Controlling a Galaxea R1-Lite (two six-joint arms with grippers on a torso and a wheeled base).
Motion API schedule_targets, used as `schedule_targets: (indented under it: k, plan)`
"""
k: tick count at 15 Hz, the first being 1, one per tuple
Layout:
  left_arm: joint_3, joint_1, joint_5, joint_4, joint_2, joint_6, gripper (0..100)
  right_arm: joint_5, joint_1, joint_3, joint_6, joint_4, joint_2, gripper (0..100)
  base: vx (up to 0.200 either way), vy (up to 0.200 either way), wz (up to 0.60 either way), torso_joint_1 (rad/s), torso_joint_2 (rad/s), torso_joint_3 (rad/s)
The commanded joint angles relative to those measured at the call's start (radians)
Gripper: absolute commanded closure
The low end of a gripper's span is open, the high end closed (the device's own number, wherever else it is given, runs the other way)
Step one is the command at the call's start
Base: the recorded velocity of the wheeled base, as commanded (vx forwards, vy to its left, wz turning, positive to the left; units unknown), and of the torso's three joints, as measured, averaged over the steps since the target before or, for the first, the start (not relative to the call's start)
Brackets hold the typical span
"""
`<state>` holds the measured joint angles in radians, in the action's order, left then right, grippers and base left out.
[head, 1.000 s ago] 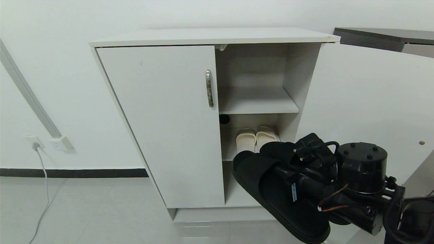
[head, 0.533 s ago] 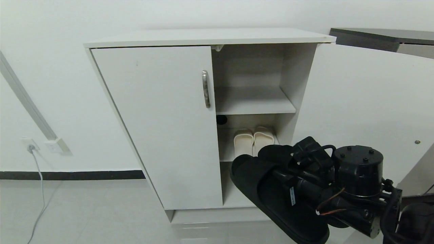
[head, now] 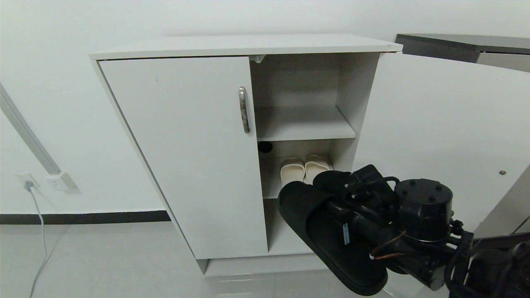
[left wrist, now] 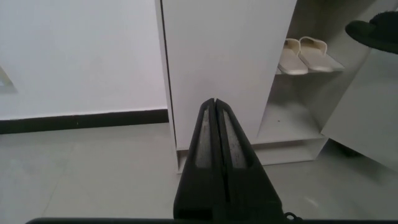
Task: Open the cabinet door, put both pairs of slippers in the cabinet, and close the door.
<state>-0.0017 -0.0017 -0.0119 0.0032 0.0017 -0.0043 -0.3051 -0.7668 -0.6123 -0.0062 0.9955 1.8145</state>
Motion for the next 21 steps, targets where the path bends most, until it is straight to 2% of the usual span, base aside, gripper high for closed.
schedule_targets:
  k: [1, 2, 3, 7, 8, 10, 16, 21]
  plan:
    - [0.0, 0.0, 0.0, 0.0, 0.0, 0.0, 100, -0.166, -0.072, -0.115, 0.069, 0.002, 0.129, 100, 0.0, 0.0, 0.0, 0.0, 0.0, 0.0]
    - [0.0, 0.0, 0.0, 0.0, 0.0, 0.0, 100, -0.178, -0.075, -0.122, 0.075, 0.002, 0.137, 100, 0.0, 0.0, 0.0, 0.0, 0.0, 0.0]
    - [0.0, 0.0, 0.0, 0.0, 0.0, 0.0, 100, -0.275, -0.092, -0.205, 0.112, -0.055, 0.177, 100, 0.0, 0.0, 0.0, 0.0, 0.0, 0.0]
    - [0.0, 0.0, 0.0, 0.0, 0.0, 0.001, 100, -0.473, -0.108, -0.446, 0.268, -0.416, 0.172, 100, 0.0, 0.0, 0.0, 0.0, 0.0, 0.0]
    - [0.0, 0.0, 0.0, 0.0, 0.0, 0.001, 100, -0.499, -0.109, -0.488, 0.276, -0.454, 0.174, 100, 0.0, 0.0, 0.0, 0.0, 0.0, 0.0]
    - [0.0, 0.0, 0.0, 0.0, 0.0, 0.0, 100, -0.528, -0.121, -0.535, 0.253, -0.459, 0.167, 100, 0.0, 0.0, 0.0, 0.0, 0.0, 0.0]
    - [0.0, 0.0, 0.0, 0.0, 0.0, -0.002, 100, -0.526, -0.137, -0.598, 0.187, -0.456, 0.114, 100, 0.0, 0.0, 0.0, 0.0, 0.0, 0.0]
    - [0.0, 0.0, 0.0, 0.0, 0.0, -0.002, 100, -0.516, -0.1, -0.664, 0.158, -0.465, 0.152, 100, 0.0, 0.0, 0.0, 0.0, 0.0, 0.0]
